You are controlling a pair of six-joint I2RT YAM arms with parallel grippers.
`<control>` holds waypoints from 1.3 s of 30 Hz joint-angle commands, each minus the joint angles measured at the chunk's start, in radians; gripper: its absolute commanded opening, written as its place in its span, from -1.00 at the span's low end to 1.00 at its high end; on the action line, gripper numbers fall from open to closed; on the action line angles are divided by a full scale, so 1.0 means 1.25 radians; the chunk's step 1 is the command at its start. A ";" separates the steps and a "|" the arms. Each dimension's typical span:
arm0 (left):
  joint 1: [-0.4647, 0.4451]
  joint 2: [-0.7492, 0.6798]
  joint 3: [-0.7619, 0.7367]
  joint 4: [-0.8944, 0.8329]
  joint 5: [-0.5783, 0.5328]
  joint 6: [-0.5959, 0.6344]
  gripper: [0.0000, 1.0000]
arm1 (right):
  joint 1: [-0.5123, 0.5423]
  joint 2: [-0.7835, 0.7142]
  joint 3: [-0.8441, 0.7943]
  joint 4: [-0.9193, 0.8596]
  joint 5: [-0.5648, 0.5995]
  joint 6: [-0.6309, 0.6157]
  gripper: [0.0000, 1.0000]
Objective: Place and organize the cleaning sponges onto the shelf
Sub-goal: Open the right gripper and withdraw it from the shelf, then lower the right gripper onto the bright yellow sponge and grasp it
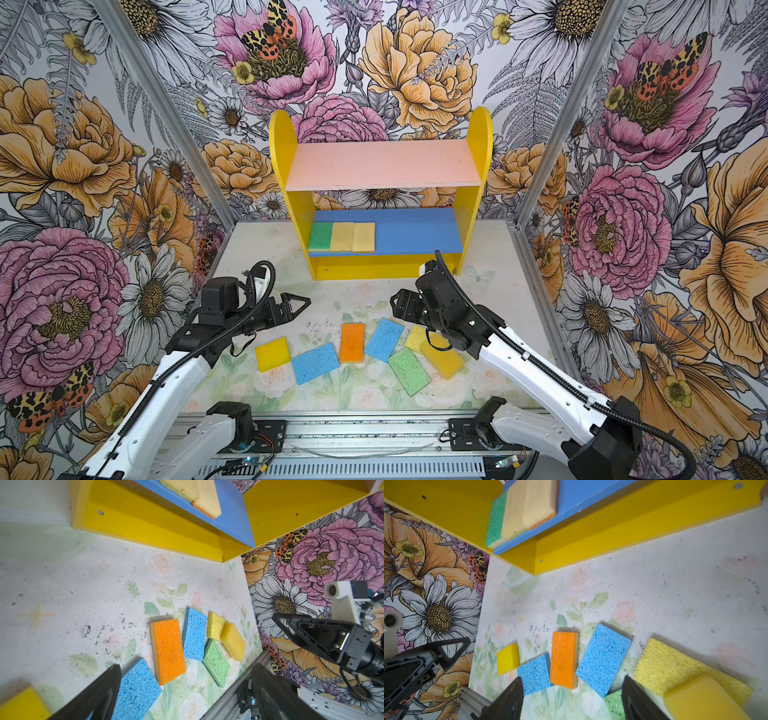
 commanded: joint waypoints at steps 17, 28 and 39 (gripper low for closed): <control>-0.037 0.101 -0.024 0.064 0.106 -0.008 0.98 | 0.051 0.127 -0.012 -0.177 0.015 -0.051 0.67; -0.082 0.150 -0.026 0.076 0.125 -0.010 0.98 | 0.038 0.208 -0.006 -0.269 0.099 -0.130 0.99; -0.095 0.144 -0.014 0.043 0.074 0.004 0.98 | -0.064 0.295 0.016 -0.307 0.099 -0.220 0.99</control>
